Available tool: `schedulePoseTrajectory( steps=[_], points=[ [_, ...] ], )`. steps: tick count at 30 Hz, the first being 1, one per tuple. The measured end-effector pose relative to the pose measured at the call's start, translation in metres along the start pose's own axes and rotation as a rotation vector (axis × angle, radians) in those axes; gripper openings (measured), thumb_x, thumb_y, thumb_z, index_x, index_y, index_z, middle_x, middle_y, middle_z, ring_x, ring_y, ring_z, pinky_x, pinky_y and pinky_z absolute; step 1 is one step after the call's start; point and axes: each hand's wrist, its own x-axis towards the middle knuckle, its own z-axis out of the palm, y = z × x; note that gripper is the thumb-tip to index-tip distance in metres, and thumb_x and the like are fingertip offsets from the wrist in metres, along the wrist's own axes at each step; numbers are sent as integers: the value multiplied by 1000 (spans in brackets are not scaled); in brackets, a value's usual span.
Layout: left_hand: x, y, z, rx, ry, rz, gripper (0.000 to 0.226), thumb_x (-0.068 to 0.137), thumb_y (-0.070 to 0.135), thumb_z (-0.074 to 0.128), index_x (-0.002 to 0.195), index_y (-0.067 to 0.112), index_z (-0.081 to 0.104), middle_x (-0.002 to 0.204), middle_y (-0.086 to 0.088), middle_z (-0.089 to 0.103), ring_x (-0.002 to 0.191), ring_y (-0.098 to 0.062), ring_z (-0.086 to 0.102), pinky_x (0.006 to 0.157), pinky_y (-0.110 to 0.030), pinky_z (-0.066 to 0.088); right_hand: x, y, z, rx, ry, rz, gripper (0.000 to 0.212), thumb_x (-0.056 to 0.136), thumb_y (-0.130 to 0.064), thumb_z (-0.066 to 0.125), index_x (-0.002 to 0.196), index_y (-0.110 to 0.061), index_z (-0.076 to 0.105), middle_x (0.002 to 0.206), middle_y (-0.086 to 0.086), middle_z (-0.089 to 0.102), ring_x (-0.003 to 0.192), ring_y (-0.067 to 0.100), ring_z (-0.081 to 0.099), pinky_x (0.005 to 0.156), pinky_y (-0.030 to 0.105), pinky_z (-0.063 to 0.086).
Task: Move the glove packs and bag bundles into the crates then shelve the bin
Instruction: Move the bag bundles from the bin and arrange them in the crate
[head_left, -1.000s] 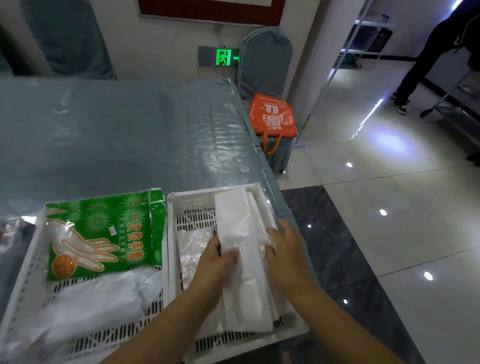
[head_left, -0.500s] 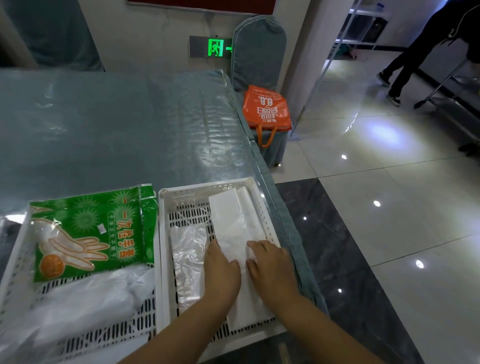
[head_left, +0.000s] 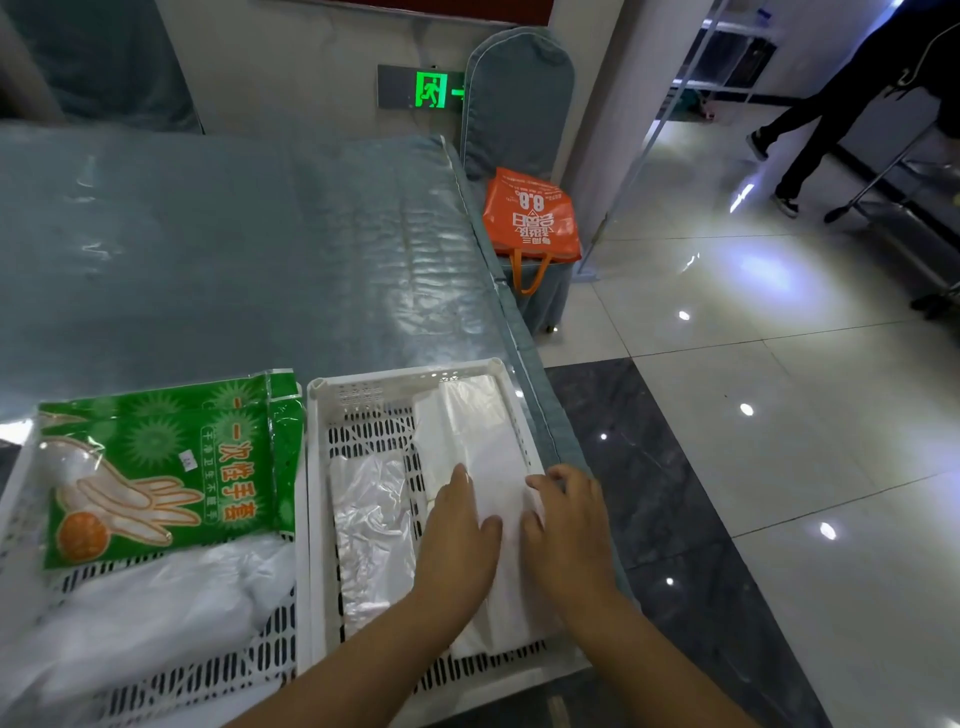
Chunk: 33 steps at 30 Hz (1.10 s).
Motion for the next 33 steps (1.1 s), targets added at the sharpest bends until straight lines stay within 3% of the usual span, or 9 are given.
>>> schedulePoseTrajectory(
  steps=[7, 10, 13, 17, 22, 26, 28, 31, 33],
  points=[
    [5, -11, -4, -102, 78, 3, 34, 86, 4, 51, 116, 21, 53, 96, 4, 50, 85, -8, 52, 67, -12, 37, 8, -10, 5, 23, 21, -192, 29, 81, -14, 65, 110, -15, 63, 115, 8, 61, 103, 26, 56, 86, 44, 49],
    [10, -11, -5, -33, 51, 37, 3, 81, 6, 55, 79, 8, 55, 76, -7, 56, 75, -22, 53, 62, -30, 44, 11, -14, 8, -87, -8, -310, 34, 85, -25, 54, 118, -18, 56, 120, 9, 59, 106, 26, 57, 86, 43, 46],
    [11, -13, -10, -78, 43, 3, 6, 87, 12, 53, 89, 12, 58, 79, -7, 60, 67, -22, 60, 57, -35, 52, 13, -14, 14, -167, -54, -379, 43, 89, -28, 39, 129, -14, 50, 130, 14, 54, 117, 28, 54, 97, 43, 42],
    [5, -16, -22, -240, 118, -122, 23, 95, 15, 40, 115, 18, 52, 94, -9, 62, 61, -17, 62, 41, -14, 44, 18, -20, 27, -60, -210, -396, 55, 99, -30, 28, 147, -7, 11, 156, 16, 6, 144, 23, 0, 114, 31, -3],
    [-3, -14, -53, -324, 189, -132, 19, 93, 12, 42, 103, 17, 57, 82, -1, 61, 55, -15, 58, 41, -22, 46, 16, -18, 38, -168, -268, -398, 62, 99, -38, 21, 145, -9, -10, 156, 10, -12, 135, 15, -25, 111, 28, -16],
    [-15, -11, -94, -289, 238, -93, 20, 90, 9, 44, 92, 23, 58, 84, -3, 63, 54, -15, 57, 42, -25, 47, 18, -28, 35, -193, -253, -366, 61, 99, -36, 23, 146, -6, -3, 157, 13, -4, 143, 20, -11, 112, 29, -12],
    [-23, -6, -121, -255, 266, -37, 26, 89, 9, 47, 84, 32, 57, 84, -1, 64, 57, -14, 58, 46, -28, 49, 21, -45, 24, -185, -173, -408, 57, 99, -33, 30, 145, -4, 15, 154, 17, 17, 143, 25, 11, 113, 32, 0],
    [-40, 7, -171, -78, 357, 95, 19, 89, 19, 53, 83, 35, 59, 79, 12, 64, 66, -9, 60, 56, -28, 49, 27, -96, -4, -126, 17, -589, 42, 89, -24, 57, 125, -3, 52, 125, 17, 59, 113, 31, 57, 99, 39, 42],
    [-56, 17, -210, 53, 427, 164, 13, 88, 24, 54, 88, 34, 63, 72, 16, 61, 64, -5, 59, 59, -27, 48, 30, -142, -26, -45, 109, -718, 32, 83, -19, 63, 112, -5, 61, 107, 14, 67, 93, 29, 64, 82, 39, 51]
  ],
)
